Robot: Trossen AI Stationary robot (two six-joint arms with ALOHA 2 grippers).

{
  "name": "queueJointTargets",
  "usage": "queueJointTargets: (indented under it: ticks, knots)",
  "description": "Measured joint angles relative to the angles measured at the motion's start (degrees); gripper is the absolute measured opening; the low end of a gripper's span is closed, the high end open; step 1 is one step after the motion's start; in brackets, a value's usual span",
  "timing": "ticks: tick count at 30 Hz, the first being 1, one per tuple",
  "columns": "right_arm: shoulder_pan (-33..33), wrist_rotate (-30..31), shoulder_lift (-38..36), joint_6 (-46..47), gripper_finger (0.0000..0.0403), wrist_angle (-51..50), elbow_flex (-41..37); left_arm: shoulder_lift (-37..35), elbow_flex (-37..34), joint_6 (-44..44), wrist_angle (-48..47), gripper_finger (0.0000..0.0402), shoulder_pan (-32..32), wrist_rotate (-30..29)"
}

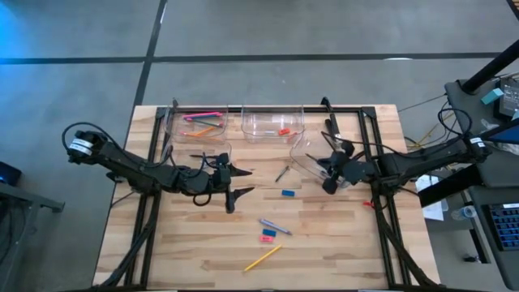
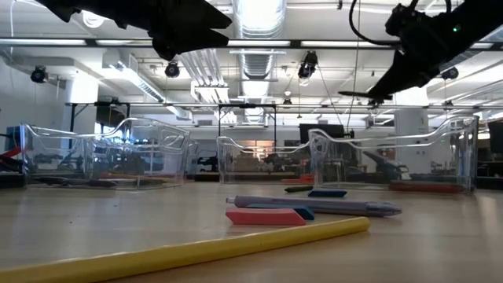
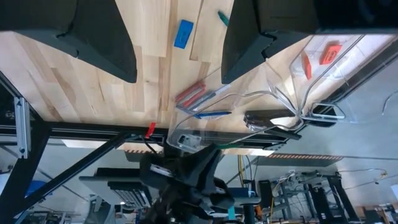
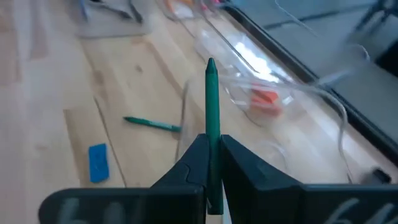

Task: Sort crayons/erasers/pens/pencils in bins
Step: Put the green crayon into the bottom right transparent bin, then adjust the bottom right transparent bin on the table

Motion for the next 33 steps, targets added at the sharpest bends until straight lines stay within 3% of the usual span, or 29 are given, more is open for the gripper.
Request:
queueJointTargets:
  ticks: [7, 13, 33]
  knots:
    - [-0.6, 1.5, -0.3, 5.7, 0.0019, -7.5, -0.5, 0.0, 0.0, 0.0, 0.0, 0.0219, 0.0, 0.0]
    - [-0.7, 2.6, 0.1, 8.3, 0.0035, -7.8, -2.7, 0.0, 0.0, 0.0, 0.2, 0.0219, 0.0, 0.0]
    - [-0.7, 1.1, 0.3, 9.1, 0.0174, -4.3, -3.2, 0.0, 0.0, -0.1, 0.5, 0.0219, 0.0, 0.0]
